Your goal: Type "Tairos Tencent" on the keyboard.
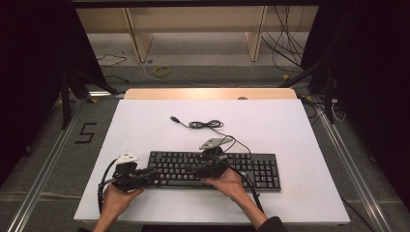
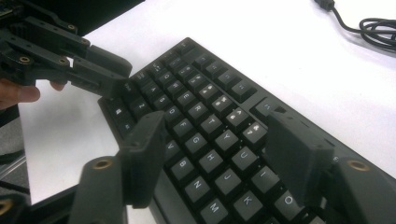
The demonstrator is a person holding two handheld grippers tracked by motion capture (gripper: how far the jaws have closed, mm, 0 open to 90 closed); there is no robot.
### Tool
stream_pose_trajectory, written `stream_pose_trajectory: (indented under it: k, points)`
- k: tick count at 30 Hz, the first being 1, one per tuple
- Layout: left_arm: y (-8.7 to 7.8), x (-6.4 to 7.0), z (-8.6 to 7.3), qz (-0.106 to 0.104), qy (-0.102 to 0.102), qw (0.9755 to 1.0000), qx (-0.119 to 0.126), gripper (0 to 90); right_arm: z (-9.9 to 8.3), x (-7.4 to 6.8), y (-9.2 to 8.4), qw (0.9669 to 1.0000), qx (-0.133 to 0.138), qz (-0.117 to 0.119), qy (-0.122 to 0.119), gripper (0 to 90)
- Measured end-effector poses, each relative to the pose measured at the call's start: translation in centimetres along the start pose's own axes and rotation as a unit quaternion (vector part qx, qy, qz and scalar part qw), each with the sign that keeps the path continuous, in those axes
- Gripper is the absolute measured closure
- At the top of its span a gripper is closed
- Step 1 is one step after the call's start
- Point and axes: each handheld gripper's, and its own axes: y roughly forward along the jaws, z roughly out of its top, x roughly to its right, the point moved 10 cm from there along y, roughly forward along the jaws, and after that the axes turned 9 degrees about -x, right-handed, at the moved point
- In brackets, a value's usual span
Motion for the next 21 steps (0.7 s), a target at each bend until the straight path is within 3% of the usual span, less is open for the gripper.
stream_pose_trajectory:
  k: [21]
  points:
    - [0.5,-0.5,-0.3,0.012,0.013,0.9997,-0.018,89.2,1.1,-0.1,2.4,0.9997,-0.021,-0.006,-0.009,79.5]
